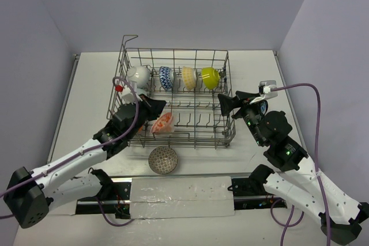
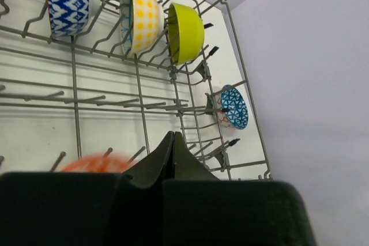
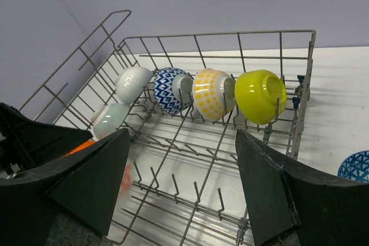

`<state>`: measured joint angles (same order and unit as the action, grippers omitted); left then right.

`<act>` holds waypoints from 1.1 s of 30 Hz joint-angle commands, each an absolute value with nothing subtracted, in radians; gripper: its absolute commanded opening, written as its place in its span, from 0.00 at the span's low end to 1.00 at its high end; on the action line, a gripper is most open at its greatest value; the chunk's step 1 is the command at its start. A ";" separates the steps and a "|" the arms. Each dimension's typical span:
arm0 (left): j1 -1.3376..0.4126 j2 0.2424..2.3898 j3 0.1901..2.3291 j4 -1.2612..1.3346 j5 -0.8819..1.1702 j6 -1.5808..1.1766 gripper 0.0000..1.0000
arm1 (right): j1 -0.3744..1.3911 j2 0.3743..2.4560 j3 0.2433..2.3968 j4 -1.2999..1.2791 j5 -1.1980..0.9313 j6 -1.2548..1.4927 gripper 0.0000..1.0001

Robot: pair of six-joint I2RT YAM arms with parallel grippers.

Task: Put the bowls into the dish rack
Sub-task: Insert the bowl into the dish rack.

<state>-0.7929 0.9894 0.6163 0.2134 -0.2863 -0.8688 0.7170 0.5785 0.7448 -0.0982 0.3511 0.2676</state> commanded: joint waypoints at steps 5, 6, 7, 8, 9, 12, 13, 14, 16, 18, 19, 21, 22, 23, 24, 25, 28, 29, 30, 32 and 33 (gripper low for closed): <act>-0.681 0.992 0.641 0.221 -0.087 -0.861 0.00 | 0.710 0.584 0.742 -0.066 0.377 0.256 0.81; -0.680 1.000 0.640 0.224 -0.080 -0.861 0.00 | 0.710 0.583 0.742 -0.067 0.377 0.255 0.81; -0.680 1.014 0.638 0.230 -0.071 -0.859 0.00 | 0.710 0.583 0.744 -0.067 0.380 0.255 0.81; -0.678 1.022 0.638 0.235 -0.052 -0.858 0.00 | 0.710 0.583 0.742 -0.067 0.380 0.255 0.81; -0.678 1.031 0.646 0.232 -0.043 -0.854 0.00 | 0.710 0.581 0.742 -0.066 0.383 0.255 0.81; -0.678 1.068 0.687 0.194 -0.008 -0.816 0.00 | 0.710 0.587 0.742 -0.067 0.385 0.252 0.81; -0.678 1.087 0.708 0.164 -0.008 -0.786 0.00 | 0.710 0.589 0.742 -0.067 0.385 0.252 0.81; -0.678 1.097 0.730 0.129 -0.008 -0.773 0.00 | 0.710 0.595 0.745 -0.067 0.385 0.250 0.81; -0.678 1.117 0.797 0.042 0.027 -0.710 0.02 | 0.710 0.601 0.746 -0.067 0.382 0.250 0.81; -0.678 1.130 0.895 -0.047 0.067 -0.660 0.11 | 0.710 0.611 0.749 -0.069 0.380 0.249 0.81; -0.678 1.153 0.940 -0.148 0.075 -0.602 0.15 | 0.709 0.614 0.750 -0.072 0.383 0.245 0.81; -0.678 1.179 1.074 -0.257 0.115 -0.528 0.21 | 0.709 0.617 0.752 -0.072 0.379 0.247 0.81; -0.678 1.215 1.127 -0.376 0.124 -0.505 0.23 | 0.710 0.614 0.750 -0.072 0.376 0.245 0.81; -0.678 1.233 1.214 -0.430 0.133 -0.485 0.30 | 0.710 0.612 0.750 -0.071 0.371 0.245 0.82; -0.678 1.252 1.253 -0.480 0.162 -0.429 0.33 | 0.710 0.612 0.750 -0.071 0.368 0.242 0.82; -0.678 1.296 1.331 -0.589 0.150 -0.401 0.37 | 0.710 0.612 0.752 -0.075 0.362 0.242 0.82; -0.678 1.377 1.402 -0.759 0.137 -0.286 0.41 | 0.709 0.606 0.750 -0.074 0.354 0.242 0.82; -0.678 1.397 1.423 -0.787 0.114 -0.272 0.41 | 0.709 0.606 0.749 -0.074 0.353 0.242 0.82; -0.675 1.423 1.427 -0.810 0.117 -0.247 0.41 | 0.709 0.603 0.752 -0.075 0.347 0.244 0.82; -0.673 1.442 1.405 -0.831 0.130 -0.229 0.40 | 0.710 0.597 0.750 -0.074 0.338 0.244 0.82; -0.669 1.451 1.396 -0.831 0.143 -0.229 0.40 | 0.709 0.594 0.749 -0.074 0.331 0.244 0.82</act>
<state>-0.6785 1.4143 1.4105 -0.6632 0.1127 -0.3252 0.7155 0.6086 0.7448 -0.0986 0.3458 0.2527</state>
